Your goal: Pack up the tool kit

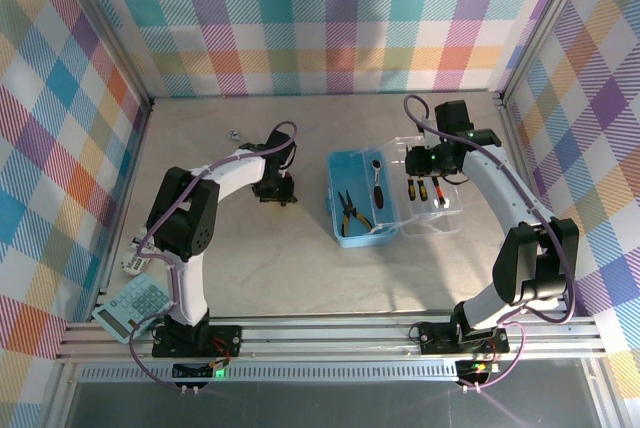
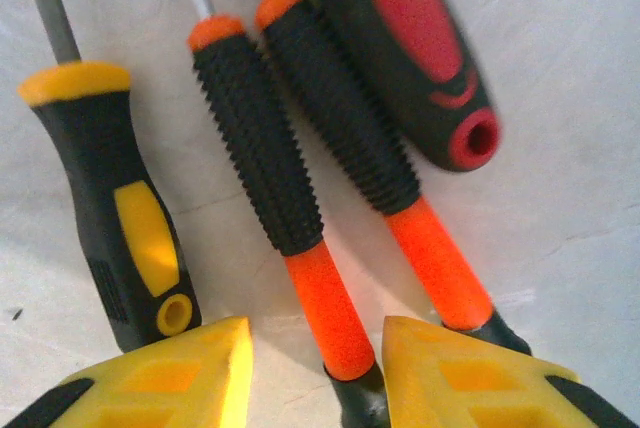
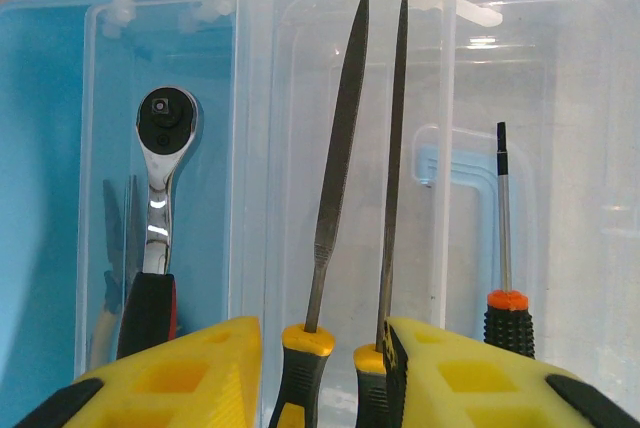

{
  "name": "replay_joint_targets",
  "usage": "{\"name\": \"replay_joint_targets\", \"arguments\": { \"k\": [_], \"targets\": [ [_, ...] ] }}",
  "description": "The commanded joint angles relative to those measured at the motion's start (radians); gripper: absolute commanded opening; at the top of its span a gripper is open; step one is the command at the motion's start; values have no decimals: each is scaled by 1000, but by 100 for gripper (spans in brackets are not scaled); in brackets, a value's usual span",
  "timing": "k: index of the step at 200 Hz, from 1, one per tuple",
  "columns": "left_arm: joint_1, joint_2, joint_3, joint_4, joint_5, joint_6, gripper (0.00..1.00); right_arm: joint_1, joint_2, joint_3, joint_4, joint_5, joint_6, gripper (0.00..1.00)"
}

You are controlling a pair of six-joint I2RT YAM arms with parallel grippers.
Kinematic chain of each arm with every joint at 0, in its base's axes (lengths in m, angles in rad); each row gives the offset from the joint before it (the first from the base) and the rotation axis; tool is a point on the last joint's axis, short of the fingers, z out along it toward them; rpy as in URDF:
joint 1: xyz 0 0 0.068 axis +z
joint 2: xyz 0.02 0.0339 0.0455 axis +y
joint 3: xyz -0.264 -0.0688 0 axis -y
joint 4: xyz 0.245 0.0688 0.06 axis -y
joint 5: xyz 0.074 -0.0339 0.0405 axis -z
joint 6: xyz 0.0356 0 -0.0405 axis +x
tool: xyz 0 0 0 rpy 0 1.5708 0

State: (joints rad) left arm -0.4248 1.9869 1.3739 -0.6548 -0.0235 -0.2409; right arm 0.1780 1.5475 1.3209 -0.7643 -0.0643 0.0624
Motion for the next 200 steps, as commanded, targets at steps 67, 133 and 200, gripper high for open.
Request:
{"name": "replay_joint_targets", "arguments": {
  "k": [67,133,200],
  "targets": [
    [12,41,-26,-19,17,12,26,7,-38,-17,-1,-17,-16,38],
    [17,0,-22,-50,-11,27,0,7,-55,-17,-4,-22,-15,39],
    [18,-162,36,-157,-64,58,0,7,-82,-8,-2,-68,-10,49]
  ]
}}
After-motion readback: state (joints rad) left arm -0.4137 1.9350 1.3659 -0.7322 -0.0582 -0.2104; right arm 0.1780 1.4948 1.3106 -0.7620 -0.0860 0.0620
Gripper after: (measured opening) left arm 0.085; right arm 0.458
